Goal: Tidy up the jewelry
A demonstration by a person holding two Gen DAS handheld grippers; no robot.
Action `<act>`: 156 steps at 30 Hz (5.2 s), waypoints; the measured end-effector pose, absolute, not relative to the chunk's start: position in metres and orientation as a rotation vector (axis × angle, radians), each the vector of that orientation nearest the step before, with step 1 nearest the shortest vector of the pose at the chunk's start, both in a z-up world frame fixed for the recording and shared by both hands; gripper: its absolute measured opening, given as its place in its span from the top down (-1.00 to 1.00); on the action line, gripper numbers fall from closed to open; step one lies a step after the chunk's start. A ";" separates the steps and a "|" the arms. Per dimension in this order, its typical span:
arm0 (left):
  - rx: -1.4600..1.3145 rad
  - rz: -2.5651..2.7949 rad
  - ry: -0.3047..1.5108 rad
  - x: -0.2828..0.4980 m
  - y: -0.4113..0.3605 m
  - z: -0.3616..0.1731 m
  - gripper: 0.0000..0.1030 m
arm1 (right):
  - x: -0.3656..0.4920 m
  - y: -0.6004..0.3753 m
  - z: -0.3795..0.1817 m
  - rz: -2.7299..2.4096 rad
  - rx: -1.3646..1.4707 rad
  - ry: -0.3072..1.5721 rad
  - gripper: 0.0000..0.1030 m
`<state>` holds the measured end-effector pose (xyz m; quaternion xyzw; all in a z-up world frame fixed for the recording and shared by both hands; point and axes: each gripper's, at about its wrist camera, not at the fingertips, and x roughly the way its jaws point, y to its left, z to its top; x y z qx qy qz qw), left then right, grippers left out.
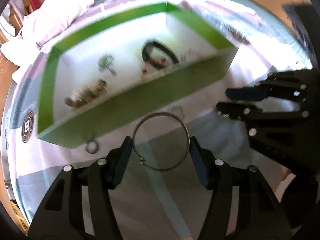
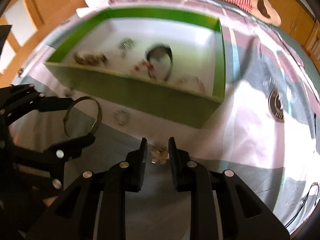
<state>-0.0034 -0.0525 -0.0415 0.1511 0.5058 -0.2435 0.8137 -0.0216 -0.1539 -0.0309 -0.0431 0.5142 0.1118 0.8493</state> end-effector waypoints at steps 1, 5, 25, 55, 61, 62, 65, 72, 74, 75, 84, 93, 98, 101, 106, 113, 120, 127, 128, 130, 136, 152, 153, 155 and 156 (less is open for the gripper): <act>0.305 -0.532 1.051 -0.004 -0.047 -0.028 -0.13 | -0.024 -0.154 -0.021 0.248 -0.084 1.055 0.56; 0.227 -0.528 0.955 0.001 -0.026 0.011 -0.13 | -0.026 -0.158 0.020 0.281 -0.025 0.922 0.56; 0.122 -0.298 1.006 0.073 -0.001 -0.005 -0.13 | 0.012 -0.175 0.016 0.233 0.050 0.916 0.56; 0.156 -0.365 0.863 0.026 -0.003 0.042 -0.14 | 0.000 -0.158 0.031 0.255 -0.001 0.847 0.59; 0.099 -0.279 0.951 0.074 0.008 0.015 -0.14 | 0.045 -0.174 0.009 0.174 0.029 0.875 0.59; 0.097 -0.268 0.964 0.079 0.010 0.010 -0.13 | 0.048 -0.175 0.003 0.167 0.035 0.886 0.59; 0.087 -0.258 0.990 0.090 0.011 -0.001 -0.14 | 0.058 -0.179 -0.016 0.152 0.043 0.926 0.59; 0.086 -0.276 0.968 0.087 0.011 0.002 -0.33 | 0.040 -0.183 -0.003 0.182 0.115 0.894 -0.10; 0.091 -0.293 0.937 0.074 0.015 0.016 -0.35 | 0.026 -0.182 0.009 0.236 0.145 0.889 -0.10; 0.093 -0.311 0.931 0.067 0.019 0.022 -0.35 | 0.013 -0.179 0.016 0.289 0.170 0.890 -0.10; 0.145 -0.386 1.071 0.008 0.039 0.001 -0.15 | -0.015 -0.130 -0.047 0.365 0.026 1.071 0.04; 0.178 -0.204 1.258 0.034 0.033 -0.062 -0.25 | 0.000 -0.113 -0.077 0.291 -0.044 1.043 0.58; 0.125 -0.201 1.261 0.041 0.036 -0.071 -0.25 | -0.006 -0.125 -0.072 0.304 -0.064 1.099 0.58; 0.112 -0.196 1.254 0.046 0.036 -0.076 -0.25 | -0.016 -0.129 -0.072 0.284 -0.136 1.121 0.58; 0.147 -0.185 1.244 0.042 0.031 -0.079 0.36 | -0.017 -0.129 -0.072 0.282 -0.140 1.136 0.58; 0.203 -0.308 1.242 0.015 0.009 -0.075 0.59 | -0.015 -0.133 -0.072 0.288 -0.136 1.148 0.58; 0.281 -0.451 1.203 -0.015 -0.024 -0.072 0.52 | -0.013 -0.135 -0.073 0.286 -0.123 1.155 0.52; 0.263 -0.434 1.196 -0.015 -0.018 -0.065 0.21 | -0.013 -0.134 -0.074 0.301 -0.106 1.163 0.03; 0.261 -0.430 1.196 -0.015 -0.018 -0.064 0.17 | -0.014 -0.133 -0.075 0.299 -0.118 1.160 0.03; 0.257 -0.428 1.198 -0.011 -0.015 -0.066 0.16 | -0.014 -0.130 -0.075 0.296 -0.134 1.155 0.03; 0.194 -0.376 1.190 0.009 0.001 -0.054 0.00 | -0.015 -0.129 -0.075 0.296 -0.154 1.150 0.03; 0.339 -0.405 1.174 -0.001 -0.039 -0.078 0.10 | -0.015 -0.121 -0.073 0.317 -0.195 1.130 0.59; 0.331 -0.413 1.172 -0.001 -0.040 -0.078 0.31 | -0.015 -0.123 -0.072 0.318 -0.193 1.130 0.59; 0.305 -0.421 1.180 0.000 -0.038 -0.075 0.58 | -0.015 -0.124 -0.069 0.317 -0.183 1.126 0.59; 0.298 -0.419 1.182 0.001 -0.036 -0.074 0.59 | -0.015 -0.125 -0.066 0.311 -0.178 1.119 0.59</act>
